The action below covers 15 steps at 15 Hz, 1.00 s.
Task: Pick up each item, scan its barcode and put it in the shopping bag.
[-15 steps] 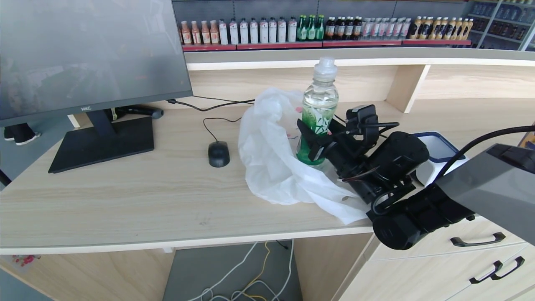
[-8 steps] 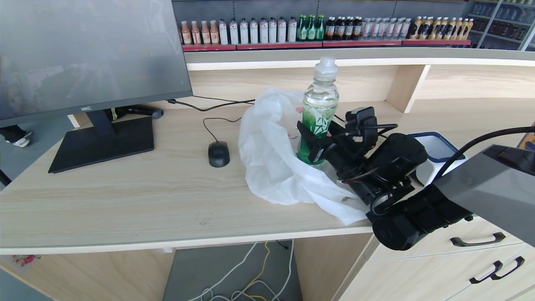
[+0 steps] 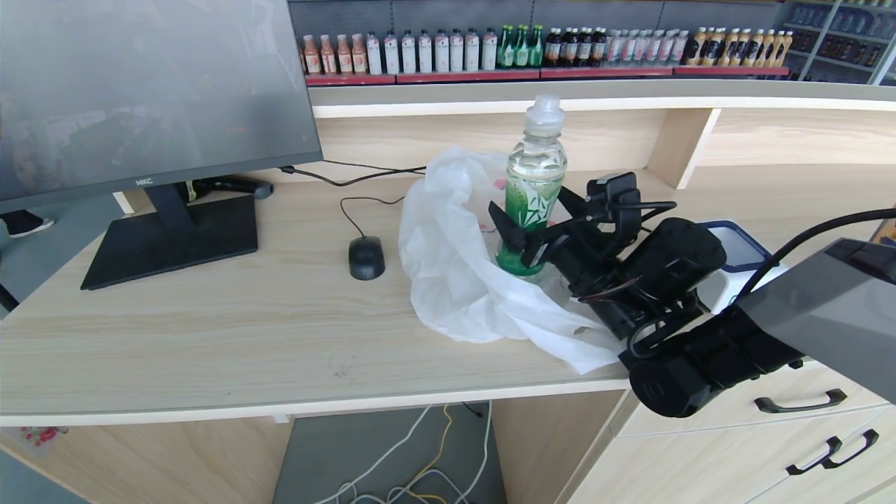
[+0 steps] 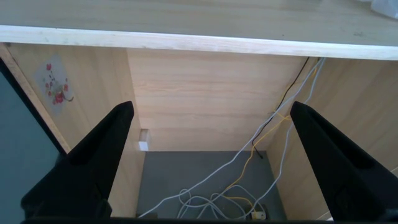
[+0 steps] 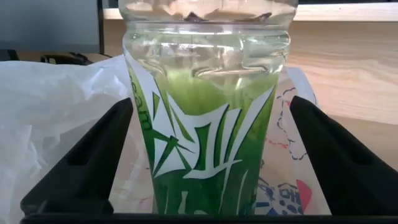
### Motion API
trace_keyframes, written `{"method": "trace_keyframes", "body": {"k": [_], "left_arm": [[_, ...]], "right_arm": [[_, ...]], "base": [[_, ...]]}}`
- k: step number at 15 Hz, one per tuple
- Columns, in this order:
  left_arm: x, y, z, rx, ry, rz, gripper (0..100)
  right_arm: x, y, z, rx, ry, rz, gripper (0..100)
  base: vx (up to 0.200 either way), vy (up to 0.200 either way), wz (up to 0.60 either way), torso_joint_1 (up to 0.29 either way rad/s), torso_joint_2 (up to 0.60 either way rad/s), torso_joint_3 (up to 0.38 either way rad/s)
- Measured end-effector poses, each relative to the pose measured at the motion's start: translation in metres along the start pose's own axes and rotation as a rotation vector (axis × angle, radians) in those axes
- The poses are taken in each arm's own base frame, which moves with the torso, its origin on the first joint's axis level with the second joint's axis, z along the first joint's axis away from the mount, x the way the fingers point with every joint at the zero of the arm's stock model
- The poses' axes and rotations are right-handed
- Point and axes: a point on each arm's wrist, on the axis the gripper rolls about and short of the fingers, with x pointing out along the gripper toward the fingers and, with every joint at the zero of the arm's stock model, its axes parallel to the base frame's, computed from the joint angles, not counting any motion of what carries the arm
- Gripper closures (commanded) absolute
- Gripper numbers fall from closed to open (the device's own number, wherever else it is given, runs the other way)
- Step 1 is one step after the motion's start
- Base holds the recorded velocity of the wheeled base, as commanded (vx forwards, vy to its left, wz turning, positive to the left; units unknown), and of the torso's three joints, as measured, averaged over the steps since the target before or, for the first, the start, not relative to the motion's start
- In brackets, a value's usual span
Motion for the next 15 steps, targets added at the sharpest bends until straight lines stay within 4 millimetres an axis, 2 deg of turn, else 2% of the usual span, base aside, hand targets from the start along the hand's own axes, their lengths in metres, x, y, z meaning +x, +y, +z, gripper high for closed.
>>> {"method": "trace_keyframes", "body": {"k": [15], "left_arm": [[0.000,0.000,0.000,0.000,0.000,0.000,0]], "right_arm": [[-0.032,-0.004,0.061,-0.002,-0.054,-0.004,0]], "base": [[0.000,0.000,0.00,0.000,0.00,0.000]]}}
